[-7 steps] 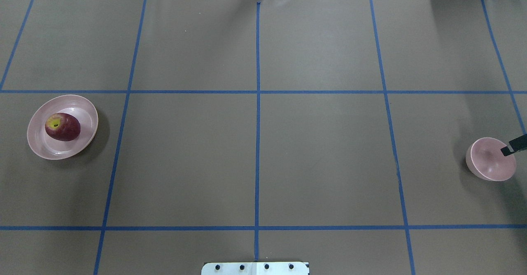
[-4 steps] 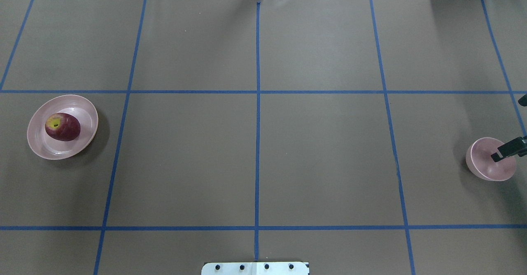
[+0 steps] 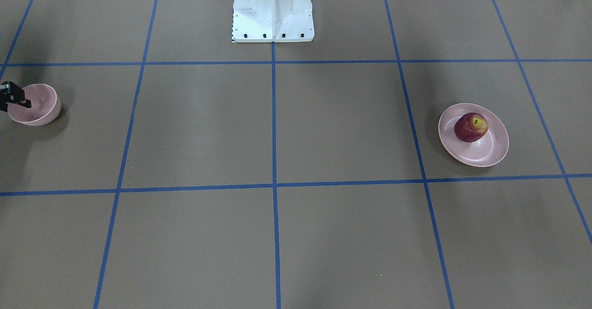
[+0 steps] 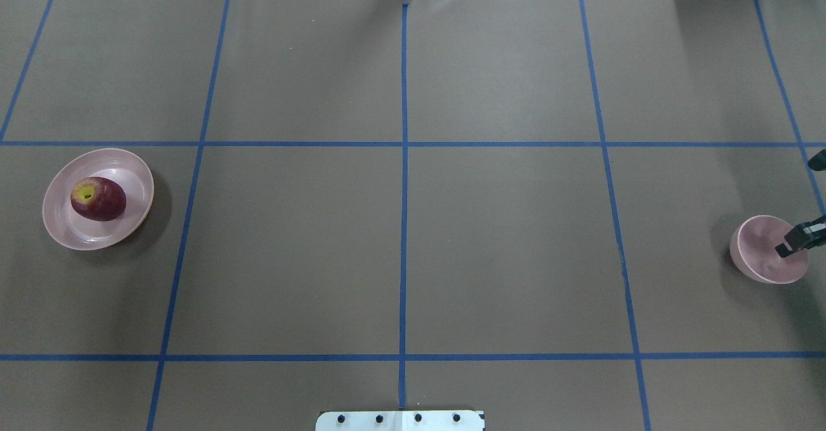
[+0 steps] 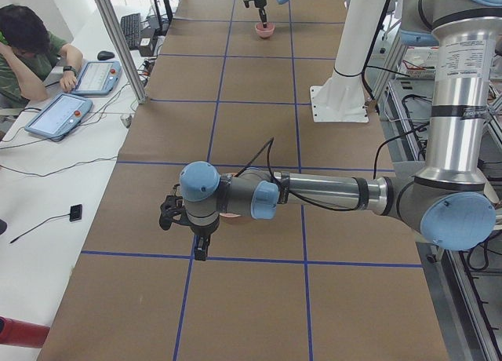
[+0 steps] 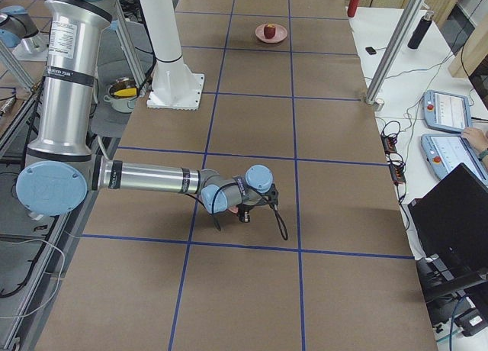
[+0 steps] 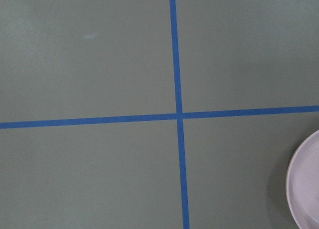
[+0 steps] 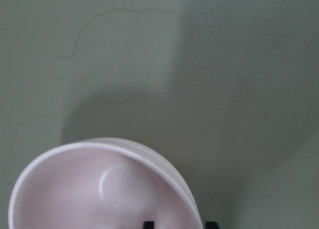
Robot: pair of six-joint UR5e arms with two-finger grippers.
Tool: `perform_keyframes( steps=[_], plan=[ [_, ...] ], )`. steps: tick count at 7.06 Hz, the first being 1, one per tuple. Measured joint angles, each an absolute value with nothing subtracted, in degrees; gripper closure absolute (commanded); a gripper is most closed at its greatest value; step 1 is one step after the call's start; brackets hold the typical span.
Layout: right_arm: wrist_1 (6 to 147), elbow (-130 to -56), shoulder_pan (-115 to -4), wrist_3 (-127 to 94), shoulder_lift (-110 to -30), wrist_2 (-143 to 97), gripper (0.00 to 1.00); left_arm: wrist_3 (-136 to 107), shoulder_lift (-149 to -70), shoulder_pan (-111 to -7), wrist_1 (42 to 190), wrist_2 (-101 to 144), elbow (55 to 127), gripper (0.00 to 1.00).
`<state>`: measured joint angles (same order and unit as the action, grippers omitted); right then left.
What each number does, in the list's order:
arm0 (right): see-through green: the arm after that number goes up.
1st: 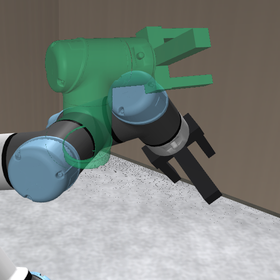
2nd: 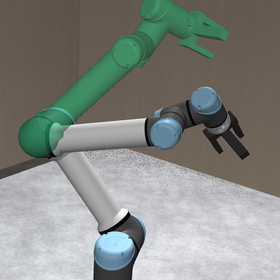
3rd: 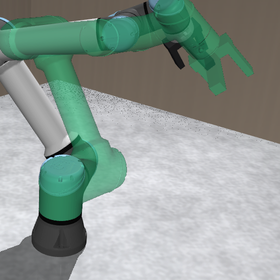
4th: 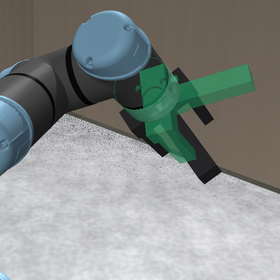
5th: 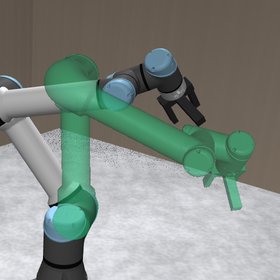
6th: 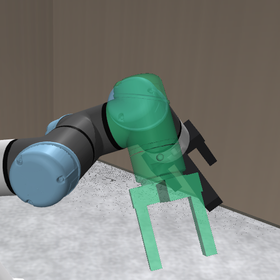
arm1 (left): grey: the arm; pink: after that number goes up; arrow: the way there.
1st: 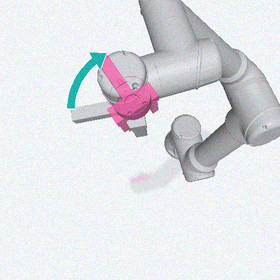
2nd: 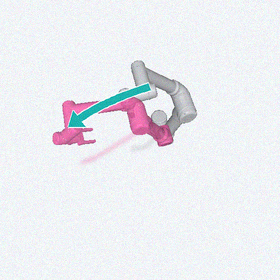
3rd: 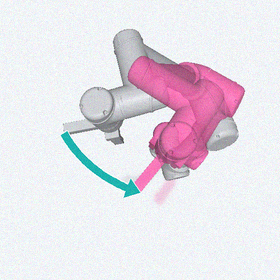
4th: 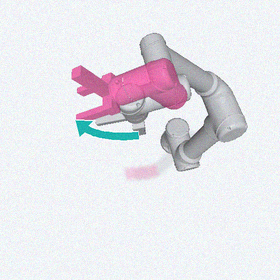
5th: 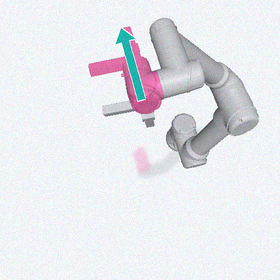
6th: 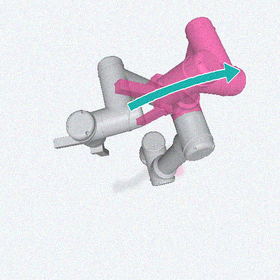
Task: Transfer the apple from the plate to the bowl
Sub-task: 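Lower the right gripper onto the rim of the small pink bowl and grasp it, then slide the pink bowl toward center with right gripper while left gripper reaches apple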
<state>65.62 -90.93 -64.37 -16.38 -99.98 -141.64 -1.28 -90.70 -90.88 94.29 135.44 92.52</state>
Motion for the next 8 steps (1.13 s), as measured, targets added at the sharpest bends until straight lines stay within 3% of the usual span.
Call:
perform_keyframes(
  steps=[5, 8],
  plan=[
    [66.33, -97.98, -68.79, -24.88, -96.69, -147.67, 1.00, -1.61, -92.62, -90.82, 94.12, 135.58, 92.88, 0.02],
    [67.66, -101.90, -69.27, -36.38, -91.56, -148.49, 1.00, -15.04, -93.92, -84.99, 93.96, 135.51, 98.28, 0.02]
  ],
)
